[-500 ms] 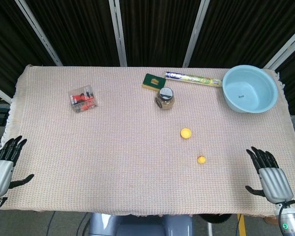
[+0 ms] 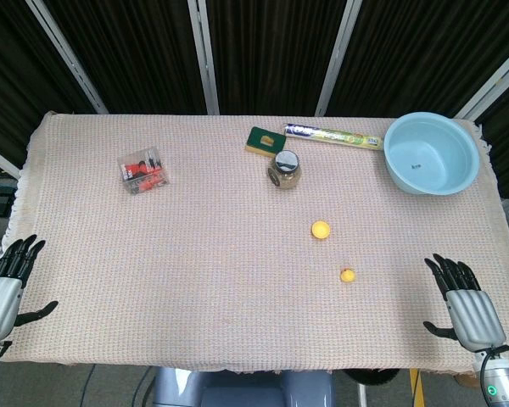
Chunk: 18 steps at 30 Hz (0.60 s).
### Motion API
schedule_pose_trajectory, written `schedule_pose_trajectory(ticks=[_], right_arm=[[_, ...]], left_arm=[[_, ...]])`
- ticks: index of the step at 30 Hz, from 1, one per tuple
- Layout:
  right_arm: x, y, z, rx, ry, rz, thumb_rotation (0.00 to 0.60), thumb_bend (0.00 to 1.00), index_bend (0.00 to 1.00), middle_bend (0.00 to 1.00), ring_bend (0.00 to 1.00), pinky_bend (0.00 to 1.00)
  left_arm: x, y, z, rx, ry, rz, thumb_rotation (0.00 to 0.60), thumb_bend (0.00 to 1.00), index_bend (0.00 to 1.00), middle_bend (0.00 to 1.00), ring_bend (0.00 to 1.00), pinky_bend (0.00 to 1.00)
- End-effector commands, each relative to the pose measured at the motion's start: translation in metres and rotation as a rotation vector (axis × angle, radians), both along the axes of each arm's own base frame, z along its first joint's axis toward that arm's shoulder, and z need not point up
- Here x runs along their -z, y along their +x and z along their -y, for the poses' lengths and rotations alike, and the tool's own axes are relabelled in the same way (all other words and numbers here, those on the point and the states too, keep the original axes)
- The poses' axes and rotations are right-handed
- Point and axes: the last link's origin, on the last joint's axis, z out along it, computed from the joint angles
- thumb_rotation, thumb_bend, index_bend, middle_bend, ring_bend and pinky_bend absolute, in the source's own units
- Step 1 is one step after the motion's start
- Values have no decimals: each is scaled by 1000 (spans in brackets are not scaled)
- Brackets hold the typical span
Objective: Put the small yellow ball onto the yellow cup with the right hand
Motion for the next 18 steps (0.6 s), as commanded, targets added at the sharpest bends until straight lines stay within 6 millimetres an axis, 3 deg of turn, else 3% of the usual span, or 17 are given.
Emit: schedule_pose_trajectory(ticks=[1, 9, 18], right_arm=[[2, 0, 1, -6, 8, -10, 600, 0, 0, 0, 0, 0], [0, 0, 3, -11, -7, -36, 600, 0, 0, 0, 0, 0], [18, 7, 36, -15, 28, -155, 600, 0, 0, 0, 0, 0]], left_arm=[[0, 0, -2, -5, -1, 9, 600, 0, 0, 0, 0, 215], [-1, 1, 1, 4, 10, -12, 600, 0, 0, 0, 0, 215], [-2, 0, -2, 0, 5, -3, 600, 0, 0, 0, 0, 215]])
